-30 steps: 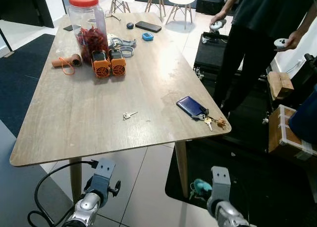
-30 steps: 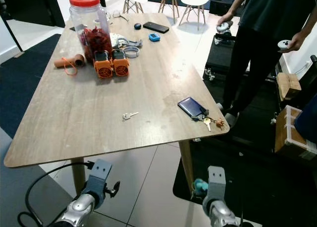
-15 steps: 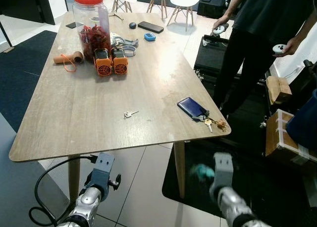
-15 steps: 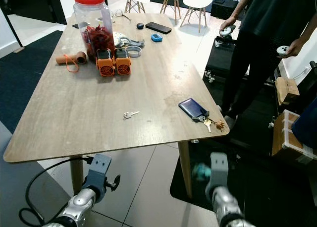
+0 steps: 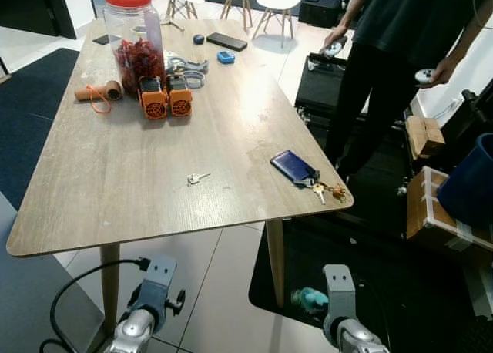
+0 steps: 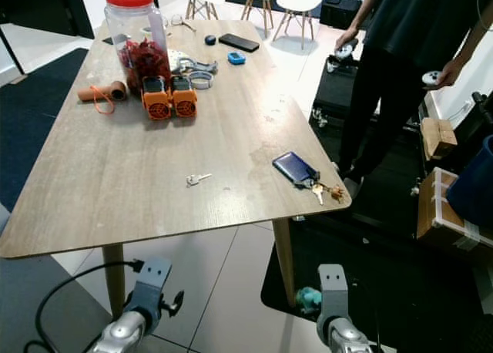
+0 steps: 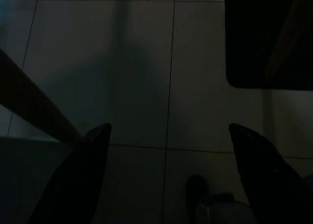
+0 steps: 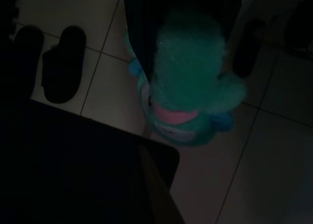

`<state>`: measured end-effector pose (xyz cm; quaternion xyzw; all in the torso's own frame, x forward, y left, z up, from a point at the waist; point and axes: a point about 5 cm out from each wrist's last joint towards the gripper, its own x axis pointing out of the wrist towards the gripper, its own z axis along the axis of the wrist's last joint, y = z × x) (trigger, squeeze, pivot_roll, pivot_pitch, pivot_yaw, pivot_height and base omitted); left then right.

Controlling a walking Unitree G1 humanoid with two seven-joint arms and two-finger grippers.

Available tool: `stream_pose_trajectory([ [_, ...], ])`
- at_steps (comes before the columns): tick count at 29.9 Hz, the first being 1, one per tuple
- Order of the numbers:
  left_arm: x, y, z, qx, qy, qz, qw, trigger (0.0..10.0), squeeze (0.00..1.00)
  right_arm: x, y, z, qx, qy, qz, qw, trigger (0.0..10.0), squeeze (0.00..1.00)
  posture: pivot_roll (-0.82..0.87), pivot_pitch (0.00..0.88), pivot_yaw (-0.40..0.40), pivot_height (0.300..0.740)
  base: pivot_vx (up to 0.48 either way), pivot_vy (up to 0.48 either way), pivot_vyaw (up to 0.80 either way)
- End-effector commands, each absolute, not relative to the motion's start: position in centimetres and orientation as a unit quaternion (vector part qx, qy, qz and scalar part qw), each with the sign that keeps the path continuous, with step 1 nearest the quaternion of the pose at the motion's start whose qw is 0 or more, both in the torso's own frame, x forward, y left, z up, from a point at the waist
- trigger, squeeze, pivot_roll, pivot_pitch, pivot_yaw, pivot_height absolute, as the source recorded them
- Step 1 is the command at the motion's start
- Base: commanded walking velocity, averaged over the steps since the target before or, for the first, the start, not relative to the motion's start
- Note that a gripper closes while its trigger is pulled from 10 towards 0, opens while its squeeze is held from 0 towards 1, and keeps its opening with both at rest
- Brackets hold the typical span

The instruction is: Hang keys on a hook

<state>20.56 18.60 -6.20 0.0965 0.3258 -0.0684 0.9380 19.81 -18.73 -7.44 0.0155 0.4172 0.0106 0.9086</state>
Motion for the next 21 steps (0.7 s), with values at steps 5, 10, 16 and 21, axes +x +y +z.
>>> stream_pose_trajectory([
  [5,20.19,18.17,-6.48,0.092,0.331,-0.069,0.937,10.0,0.0,19.94,-18.68,-7.3,0.039,0.405,0.01,0.913,10.0,0.0,0.09,0.02,-0.11,0.74,0.0,0.0,0.0],
  [10,20.31,17.97,-6.44,0.087,0.329,-0.065,0.938,10.0,0.0,19.94,-18.52,-7.32,0.032,0.407,0.017,0.913,10.0,0.0,0.09,0.016,-0.114,0.74,0.0,0.0,0.0],
  [16,20.48,17.68,-6.34,0.085,0.324,-0.066,0.94,10.0,0.0,19.99,-18.23,-7.3,0.016,0.408,0.04,0.912,10.0,0.0,0.09,0.009,-0.119,0.74,0.0,0.0,0.0],
  [21,20.48,17.63,-6.35,0.085,0.323,-0.067,0.94,10.0,0.0,19.99,-18.02,-7.31,0.002,0.409,0.055,0.911,10.0,0.0,0.09,0.008,-0.118,0.74,0.0,0.0,0.0],
])
